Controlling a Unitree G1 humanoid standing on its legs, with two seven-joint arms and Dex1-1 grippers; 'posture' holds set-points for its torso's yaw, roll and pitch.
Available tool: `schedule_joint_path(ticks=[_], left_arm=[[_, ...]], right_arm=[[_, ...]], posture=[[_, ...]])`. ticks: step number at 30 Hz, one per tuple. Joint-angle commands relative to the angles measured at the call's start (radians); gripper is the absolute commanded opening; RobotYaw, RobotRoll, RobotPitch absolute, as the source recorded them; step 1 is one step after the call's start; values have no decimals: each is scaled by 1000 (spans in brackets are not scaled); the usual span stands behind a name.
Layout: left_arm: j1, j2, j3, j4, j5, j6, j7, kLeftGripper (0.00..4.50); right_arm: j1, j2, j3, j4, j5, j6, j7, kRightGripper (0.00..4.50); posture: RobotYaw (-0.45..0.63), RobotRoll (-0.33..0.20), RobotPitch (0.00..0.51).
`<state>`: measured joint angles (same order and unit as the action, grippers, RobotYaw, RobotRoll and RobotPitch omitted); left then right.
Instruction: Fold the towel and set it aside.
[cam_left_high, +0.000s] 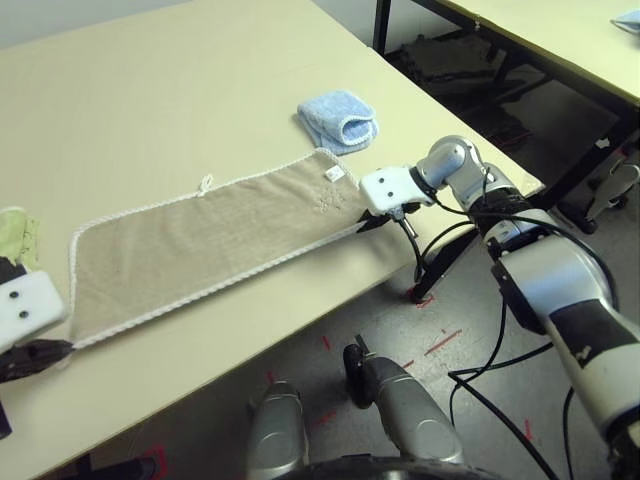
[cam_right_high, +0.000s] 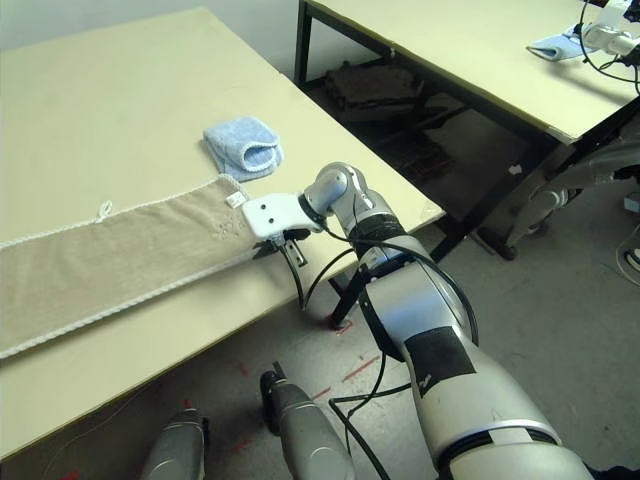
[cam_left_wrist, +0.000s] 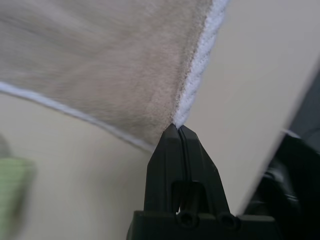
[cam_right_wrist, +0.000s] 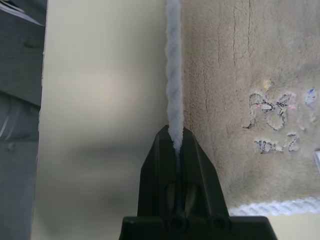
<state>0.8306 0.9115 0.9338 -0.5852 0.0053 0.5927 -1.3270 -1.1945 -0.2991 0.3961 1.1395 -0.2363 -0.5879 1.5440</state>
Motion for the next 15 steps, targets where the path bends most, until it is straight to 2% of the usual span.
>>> schedule_joint_path(ticks=[1,6,11,15], left_arm=[[88,-36,21,-61,-7,85,-19,0],[181,-55,47,-102,-31,137,-36,0],[183,-28,82,-59,-50,124,-32,0],[179,-5,82,-40,-64,120,-27,0]], right_arm=[[11,-15,1,-23,5,17,33,38],[3,-24,22,-34,30,39,68,38],[-25,-81,180,-87,129,159,70,38],[-21,-171,354,-237,296,329,70,38]], posture=[[13,0,226],[28,0,219],[28,0,216],[28,0,216]])
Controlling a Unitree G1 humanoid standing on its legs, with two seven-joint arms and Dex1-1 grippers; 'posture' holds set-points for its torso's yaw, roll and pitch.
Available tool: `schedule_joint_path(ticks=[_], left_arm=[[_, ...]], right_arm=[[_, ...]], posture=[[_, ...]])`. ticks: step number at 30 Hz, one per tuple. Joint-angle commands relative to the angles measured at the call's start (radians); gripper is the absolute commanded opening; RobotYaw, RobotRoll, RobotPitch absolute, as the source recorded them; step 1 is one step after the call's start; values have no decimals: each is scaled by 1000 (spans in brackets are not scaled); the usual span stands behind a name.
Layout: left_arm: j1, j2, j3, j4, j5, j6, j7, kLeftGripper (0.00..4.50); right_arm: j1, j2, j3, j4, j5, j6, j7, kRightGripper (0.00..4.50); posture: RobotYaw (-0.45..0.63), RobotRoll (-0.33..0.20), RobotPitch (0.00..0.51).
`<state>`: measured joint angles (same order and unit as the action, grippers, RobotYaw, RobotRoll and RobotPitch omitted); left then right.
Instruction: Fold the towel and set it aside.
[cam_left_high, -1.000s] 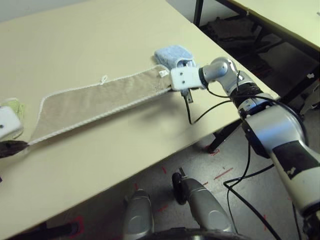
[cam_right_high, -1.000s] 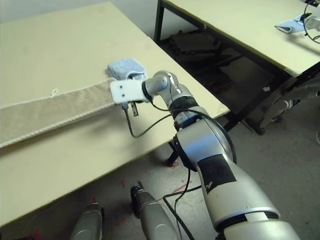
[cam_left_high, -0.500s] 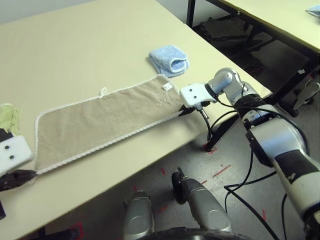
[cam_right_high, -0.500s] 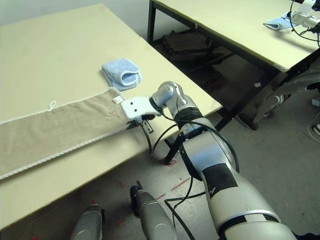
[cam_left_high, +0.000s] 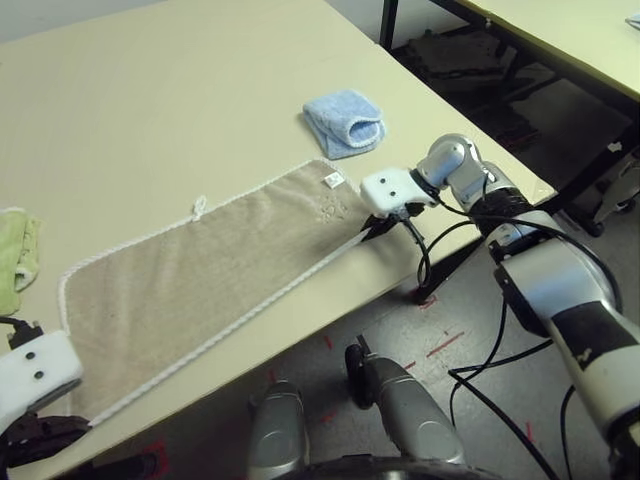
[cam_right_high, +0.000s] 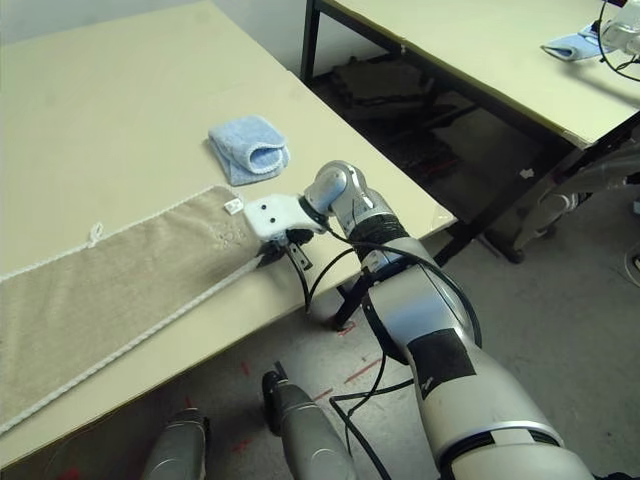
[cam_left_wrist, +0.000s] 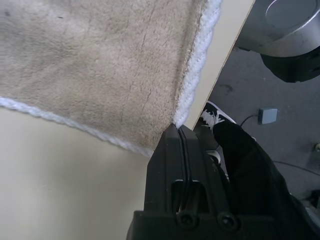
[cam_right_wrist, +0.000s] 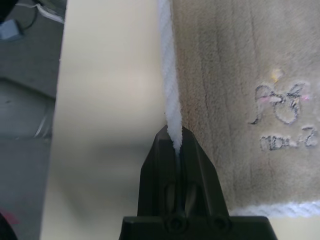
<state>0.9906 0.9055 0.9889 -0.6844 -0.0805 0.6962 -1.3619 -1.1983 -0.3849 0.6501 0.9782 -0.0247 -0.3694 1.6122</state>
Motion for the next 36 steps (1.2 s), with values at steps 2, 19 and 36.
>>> schedule_joint_path(ticks=[2,19,36], left_arm=[[13,11,26,68,13,14,7,0],[39,43,38,87,9,14,0,0],[-126,247,108,309,-53,31,-68,0]], right_arm=[[-18,-142,180,-169,163,200,2,38],[-51,-274,316,-388,280,323,2,38],[-189,-148,291,-261,399,430,2,38]], posture=[[28,0,216],[11,0,210],[9,0,207]])
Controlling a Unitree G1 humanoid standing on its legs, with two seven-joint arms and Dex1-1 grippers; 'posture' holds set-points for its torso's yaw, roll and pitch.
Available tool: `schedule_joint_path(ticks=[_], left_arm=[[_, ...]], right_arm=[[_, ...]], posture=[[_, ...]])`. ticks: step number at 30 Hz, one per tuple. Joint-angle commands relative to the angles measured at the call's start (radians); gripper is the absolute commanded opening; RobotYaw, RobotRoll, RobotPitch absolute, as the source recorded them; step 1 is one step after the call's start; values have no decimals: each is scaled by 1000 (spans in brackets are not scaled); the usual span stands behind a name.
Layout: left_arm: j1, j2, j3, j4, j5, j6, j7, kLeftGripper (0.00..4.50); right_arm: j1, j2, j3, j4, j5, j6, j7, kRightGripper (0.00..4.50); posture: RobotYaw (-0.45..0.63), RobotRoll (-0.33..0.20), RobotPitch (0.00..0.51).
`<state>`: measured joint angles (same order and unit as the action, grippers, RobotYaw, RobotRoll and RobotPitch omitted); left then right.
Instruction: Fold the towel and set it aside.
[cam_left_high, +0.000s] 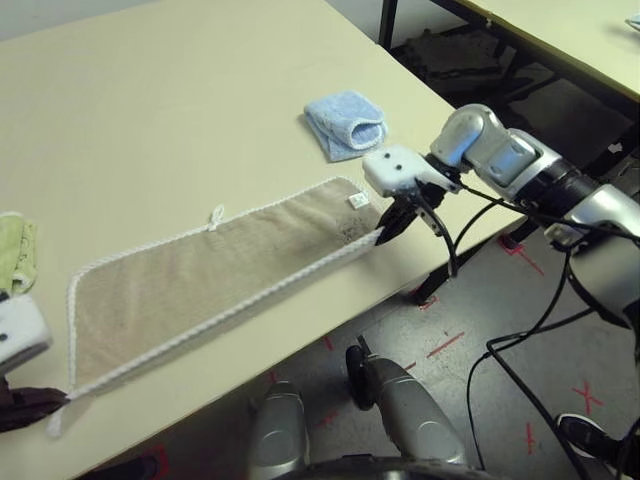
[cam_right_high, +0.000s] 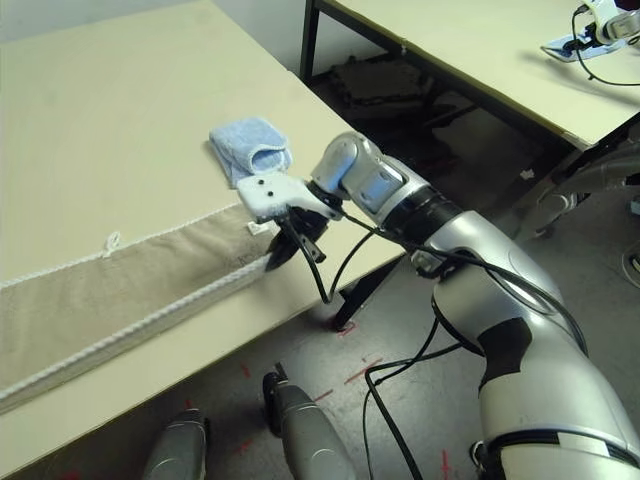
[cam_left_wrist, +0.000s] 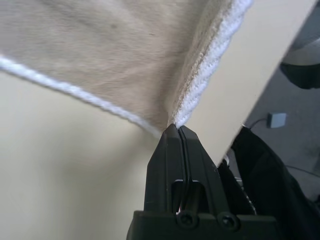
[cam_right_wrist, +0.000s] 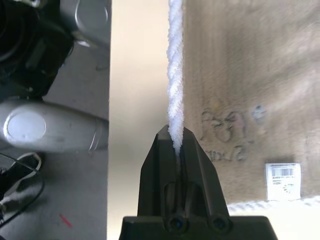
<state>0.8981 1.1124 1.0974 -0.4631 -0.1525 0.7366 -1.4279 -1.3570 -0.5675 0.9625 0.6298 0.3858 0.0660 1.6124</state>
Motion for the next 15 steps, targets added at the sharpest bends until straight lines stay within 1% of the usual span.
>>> schedule_joint_path(ticks=[1,4,8,11,12,15], left_arm=[[-58,65,-18,123,30,-31,4,0],[-119,109,-60,193,45,-70,11,0],[-192,152,-115,278,72,-119,21,0],[-232,168,-150,329,92,-151,27,0],[-241,170,-159,340,99,-159,27,0],[-271,172,-182,370,113,-178,31,0]], right_arm=[[-39,68,-36,143,-29,-21,2,38],[-57,141,-79,267,-77,-77,2,38],[-81,241,-191,421,-170,-156,-11,38],[-92,294,-263,501,-246,-226,-69,38],[-95,308,-285,522,-269,-248,-94,38],[-102,342,-340,568,-325,-288,-144,38]], posture=[[8,0,207],[3,0,208],[1,0,211],[1,0,211],[4,0,219],[8,0,220]])
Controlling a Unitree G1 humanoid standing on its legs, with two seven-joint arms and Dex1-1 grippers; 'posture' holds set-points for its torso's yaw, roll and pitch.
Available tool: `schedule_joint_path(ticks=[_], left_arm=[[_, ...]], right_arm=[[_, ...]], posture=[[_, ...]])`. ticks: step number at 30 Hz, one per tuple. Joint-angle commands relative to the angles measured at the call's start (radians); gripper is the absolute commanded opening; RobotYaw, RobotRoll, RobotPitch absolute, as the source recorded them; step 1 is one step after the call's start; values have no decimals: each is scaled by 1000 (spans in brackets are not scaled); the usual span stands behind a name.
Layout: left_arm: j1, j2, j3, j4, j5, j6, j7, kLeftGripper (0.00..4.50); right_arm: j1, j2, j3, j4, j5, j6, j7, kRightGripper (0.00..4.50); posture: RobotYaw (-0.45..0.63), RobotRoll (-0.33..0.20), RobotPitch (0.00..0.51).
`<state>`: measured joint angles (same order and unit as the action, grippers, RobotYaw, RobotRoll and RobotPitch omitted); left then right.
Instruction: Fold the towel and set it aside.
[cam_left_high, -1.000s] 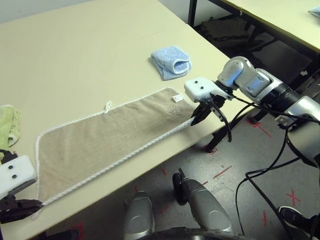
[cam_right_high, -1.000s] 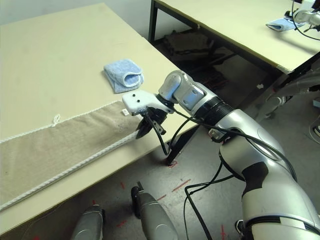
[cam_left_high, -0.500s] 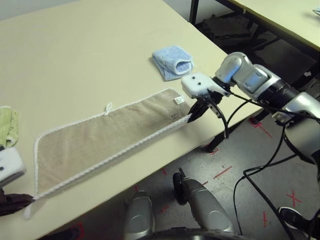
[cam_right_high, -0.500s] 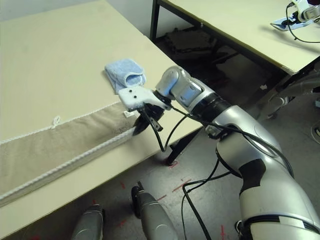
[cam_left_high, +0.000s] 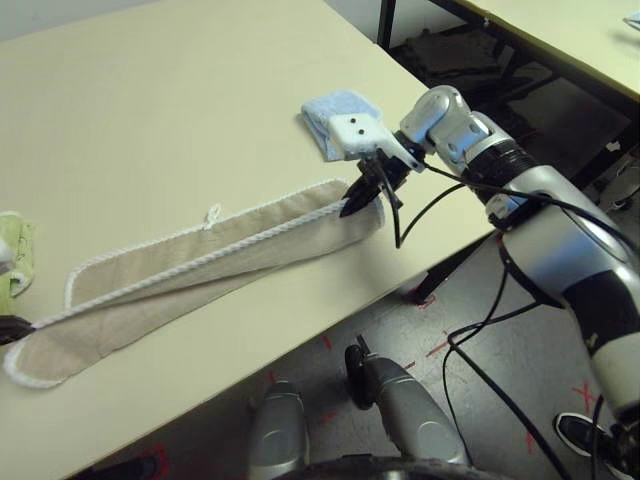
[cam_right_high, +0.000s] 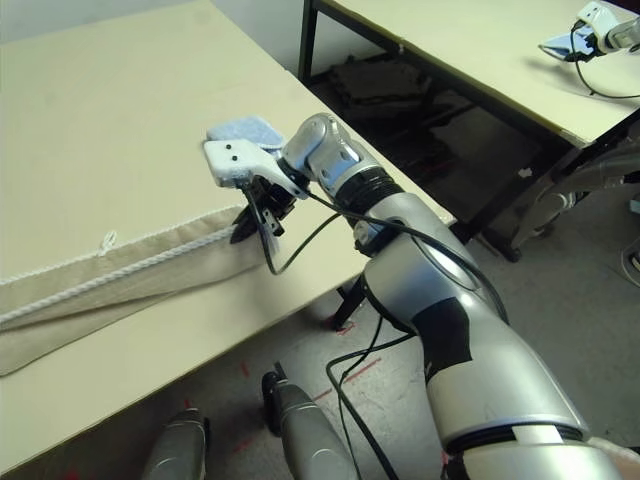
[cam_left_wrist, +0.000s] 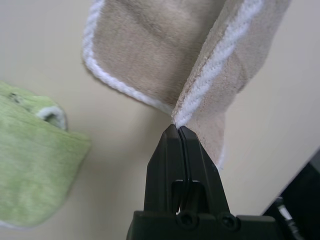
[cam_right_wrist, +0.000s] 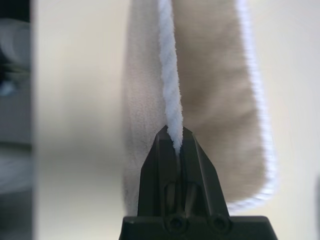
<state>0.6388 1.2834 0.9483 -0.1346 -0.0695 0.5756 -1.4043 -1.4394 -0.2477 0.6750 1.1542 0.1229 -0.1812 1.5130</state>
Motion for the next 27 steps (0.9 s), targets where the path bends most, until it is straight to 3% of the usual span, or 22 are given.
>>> schedule_joint_path(ticks=[1,10,20,27], left_arm=[[-21,3,-41,54,35,-26,11,0],[-99,26,-100,176,81,-119,36,0],[-349,97,-279,369,81,-310,149,0],[-391,94,-330,415,91,-357,169,0]], right_arm=[[-21,32,-68,55,-78,-50,-59,38],[-27,86,-179,108,-198,-107,-157,38],[-30,110,-243,130,-283,-127,-236,38],[-22,118,-265,135,-327,-132,-263,38]], posture=[[11,0,220],[21,0,220],[13,0,221],[11,0,224]])
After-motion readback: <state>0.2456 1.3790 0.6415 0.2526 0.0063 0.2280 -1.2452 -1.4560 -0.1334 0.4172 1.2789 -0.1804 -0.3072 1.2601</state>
